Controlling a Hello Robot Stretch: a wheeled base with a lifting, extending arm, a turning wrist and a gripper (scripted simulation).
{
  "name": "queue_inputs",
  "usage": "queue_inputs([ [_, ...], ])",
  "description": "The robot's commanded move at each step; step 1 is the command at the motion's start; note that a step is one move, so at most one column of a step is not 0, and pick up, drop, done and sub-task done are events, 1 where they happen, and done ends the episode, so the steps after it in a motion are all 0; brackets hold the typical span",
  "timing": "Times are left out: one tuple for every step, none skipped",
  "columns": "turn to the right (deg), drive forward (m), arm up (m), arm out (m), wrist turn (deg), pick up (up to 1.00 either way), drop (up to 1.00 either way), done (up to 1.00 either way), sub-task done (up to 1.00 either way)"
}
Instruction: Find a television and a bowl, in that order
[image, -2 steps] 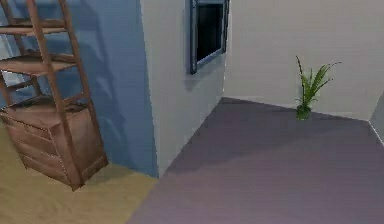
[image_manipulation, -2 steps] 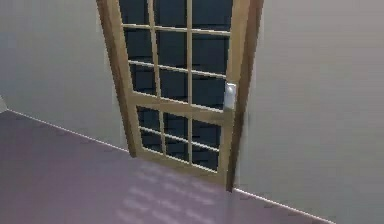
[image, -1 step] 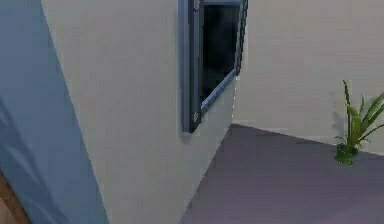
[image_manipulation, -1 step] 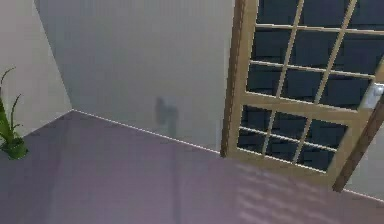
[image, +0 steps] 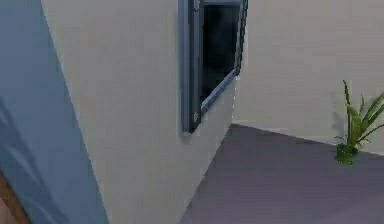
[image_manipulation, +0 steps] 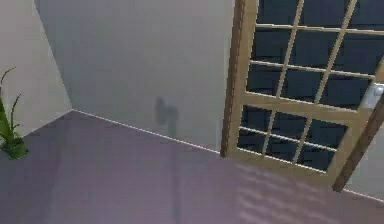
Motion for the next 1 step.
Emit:
queue_inputs([
  [-45.0, 0.0, 0.0, 0.0, 0.0, 0.0, 0.0, 0.0, 0.0],
])
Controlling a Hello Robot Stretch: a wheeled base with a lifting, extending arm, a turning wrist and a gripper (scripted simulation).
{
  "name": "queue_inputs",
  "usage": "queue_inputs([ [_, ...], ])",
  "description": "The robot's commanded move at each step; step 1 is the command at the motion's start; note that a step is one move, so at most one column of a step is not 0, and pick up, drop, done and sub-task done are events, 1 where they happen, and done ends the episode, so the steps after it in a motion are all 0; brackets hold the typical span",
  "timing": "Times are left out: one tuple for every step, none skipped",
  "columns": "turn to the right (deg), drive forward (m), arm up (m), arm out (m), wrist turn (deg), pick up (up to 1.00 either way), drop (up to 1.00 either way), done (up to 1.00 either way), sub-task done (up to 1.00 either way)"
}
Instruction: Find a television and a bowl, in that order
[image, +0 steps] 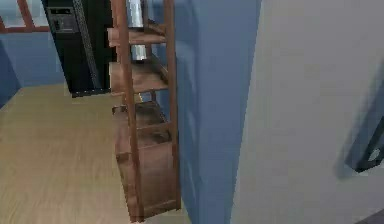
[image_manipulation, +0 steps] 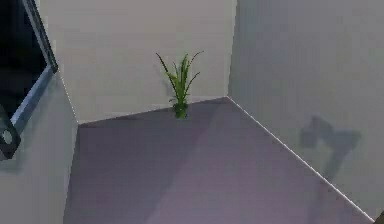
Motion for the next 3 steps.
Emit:
queue_inputs([
  [-45.0, 0.0, 0.0, 0.0, 0.0, 0.0, 0.0, 0.0, 0.0],
  [-45.0, 0.0, 0.0, 0.0, 0.0, 0.0, 0.0, 0.0, 0.0],
  [-21.0, 0.0, 0.0, 0.0, 0.0, 0.0, 0.0, 0.0, 0.0],
])
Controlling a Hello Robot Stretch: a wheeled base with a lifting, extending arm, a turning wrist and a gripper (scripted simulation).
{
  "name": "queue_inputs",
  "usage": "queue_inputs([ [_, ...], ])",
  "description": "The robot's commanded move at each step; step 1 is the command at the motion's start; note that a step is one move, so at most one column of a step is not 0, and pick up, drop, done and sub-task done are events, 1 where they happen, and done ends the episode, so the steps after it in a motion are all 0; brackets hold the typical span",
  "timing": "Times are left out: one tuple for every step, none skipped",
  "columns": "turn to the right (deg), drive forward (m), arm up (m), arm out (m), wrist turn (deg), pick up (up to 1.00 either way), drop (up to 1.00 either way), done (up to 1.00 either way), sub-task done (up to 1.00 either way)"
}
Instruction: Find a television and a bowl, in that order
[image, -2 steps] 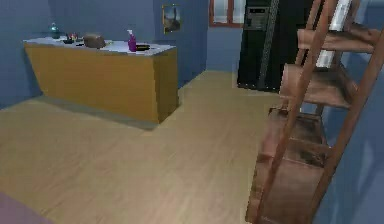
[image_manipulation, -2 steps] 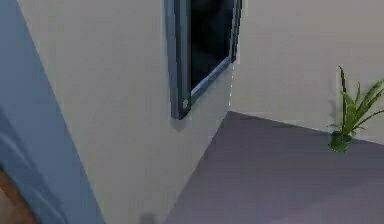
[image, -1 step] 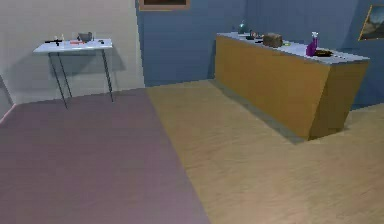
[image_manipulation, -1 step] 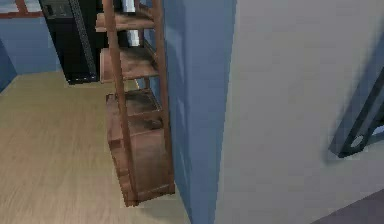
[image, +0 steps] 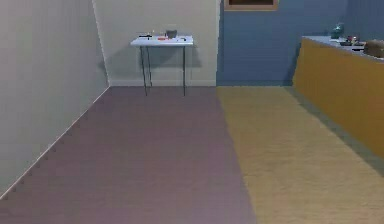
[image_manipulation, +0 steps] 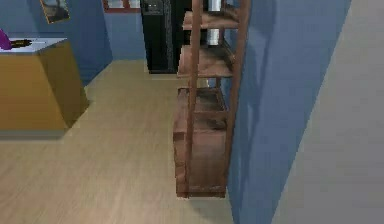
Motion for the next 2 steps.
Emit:
queue_inputs([
  [0.0, 1.0, 0.0, 0.0, 0.0, 0.0, 0.0, 0.0, 0.0],
  [0.0, 1.0, 0.0, 0.0, 0.0, 0.0, 0.0, 0.0, 0.0],
])
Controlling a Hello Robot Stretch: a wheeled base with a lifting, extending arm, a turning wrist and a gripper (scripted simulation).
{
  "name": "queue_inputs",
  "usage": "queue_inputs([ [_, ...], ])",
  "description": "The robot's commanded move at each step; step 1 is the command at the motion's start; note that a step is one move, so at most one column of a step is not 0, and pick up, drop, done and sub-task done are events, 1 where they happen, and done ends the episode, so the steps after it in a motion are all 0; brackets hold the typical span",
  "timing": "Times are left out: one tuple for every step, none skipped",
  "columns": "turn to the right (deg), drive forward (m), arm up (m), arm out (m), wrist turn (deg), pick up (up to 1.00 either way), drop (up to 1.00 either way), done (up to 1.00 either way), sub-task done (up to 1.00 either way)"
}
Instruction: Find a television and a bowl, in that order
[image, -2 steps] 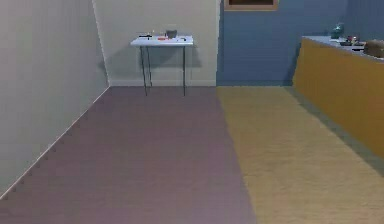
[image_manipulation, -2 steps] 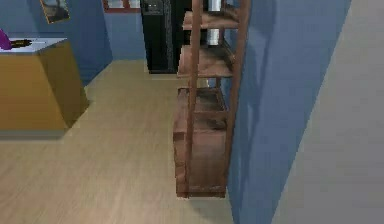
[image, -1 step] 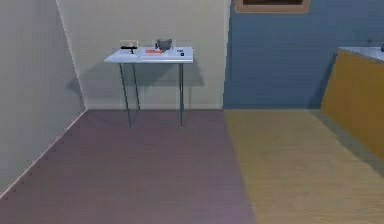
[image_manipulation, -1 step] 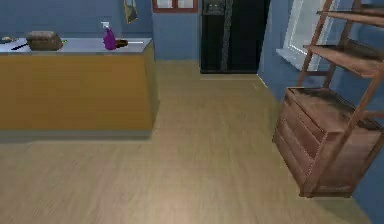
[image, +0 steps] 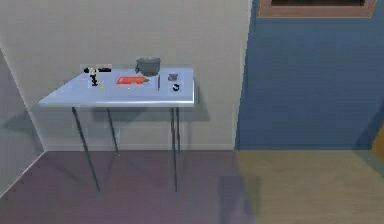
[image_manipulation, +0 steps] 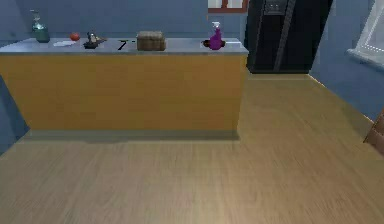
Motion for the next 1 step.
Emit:
queue_inputs([
  [0.0, 0.5, 0.0, 0.0, 0.0, 0.0, 0.0, 0.0, 0.0],
])
